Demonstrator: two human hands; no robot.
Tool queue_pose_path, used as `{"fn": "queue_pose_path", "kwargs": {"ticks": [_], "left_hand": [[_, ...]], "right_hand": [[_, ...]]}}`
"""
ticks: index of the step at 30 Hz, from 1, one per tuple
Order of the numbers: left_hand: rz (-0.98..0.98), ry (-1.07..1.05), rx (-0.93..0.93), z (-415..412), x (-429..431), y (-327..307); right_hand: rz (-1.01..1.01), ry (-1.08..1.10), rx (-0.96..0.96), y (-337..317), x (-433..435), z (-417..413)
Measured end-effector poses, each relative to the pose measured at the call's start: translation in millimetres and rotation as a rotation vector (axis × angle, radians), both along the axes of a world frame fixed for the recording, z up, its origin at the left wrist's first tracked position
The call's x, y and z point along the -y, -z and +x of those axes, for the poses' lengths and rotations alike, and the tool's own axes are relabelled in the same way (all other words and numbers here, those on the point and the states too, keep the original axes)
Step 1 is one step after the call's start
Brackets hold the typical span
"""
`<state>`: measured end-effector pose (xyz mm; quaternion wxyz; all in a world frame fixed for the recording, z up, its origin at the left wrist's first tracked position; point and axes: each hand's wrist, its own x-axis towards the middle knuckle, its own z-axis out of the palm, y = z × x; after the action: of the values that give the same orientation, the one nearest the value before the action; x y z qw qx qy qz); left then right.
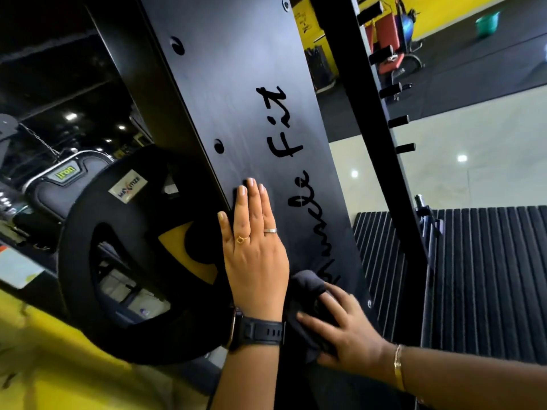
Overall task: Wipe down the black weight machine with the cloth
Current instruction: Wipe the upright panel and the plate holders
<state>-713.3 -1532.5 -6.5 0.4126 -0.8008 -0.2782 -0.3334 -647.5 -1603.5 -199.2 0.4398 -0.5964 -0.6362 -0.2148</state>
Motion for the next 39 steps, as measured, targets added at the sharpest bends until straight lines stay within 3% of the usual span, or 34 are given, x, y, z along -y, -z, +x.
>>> {"fn": "queue_pose_path", "kwargs": {"ticks": [2, 7, 12, 16, 19, 28, 33, 39], "left_hand": [[-0.031, 0.030, 0.028, -4.3, 3.8, 12.0], [-0.162, 0.105, 0.050, -15.0, 11.2, 36.8], [-0.370, 0.214, 0.208, -16.9, 34.4, 47.2], [-0.579, 0.376, 0.386, -30.4, 72.7, 70.8], [-0.717, 0.439, 0.406, -30.6, 103.4, 89.5], [-0.967, 0.514, 0.006, 25.8, 150.0, 116.6], [-1.069, 0.591, -0.002, 56.2, 168.0, 126.6], [-1.129, 0.666, -0.018, 89.6, 199.6, 128.5]], "right_hand": [[-0.161, 0.019, -0.001, 10.2, 2.8, 24.4], [-0.598, 0.106, -0.453, 14.0, 18.4, 46.6], [-0.777, 0.052, -0.458, -0.9, 49.3, 28.6], [-0.678, 0.207, -0.702, -7.4, 93.4, 42.5], [-0.690, 0.324, -0.702, -19.3, 133.1, 69.0], [-0.593, 0.554, -0.509, -51.2, 231.4, 89.5], [-0.374, 0.640, -0.531, -59.9, 260.8, 101.3], [-0.386, 0.696, -0.508, -72.0, 289.0, 117.9]]}}
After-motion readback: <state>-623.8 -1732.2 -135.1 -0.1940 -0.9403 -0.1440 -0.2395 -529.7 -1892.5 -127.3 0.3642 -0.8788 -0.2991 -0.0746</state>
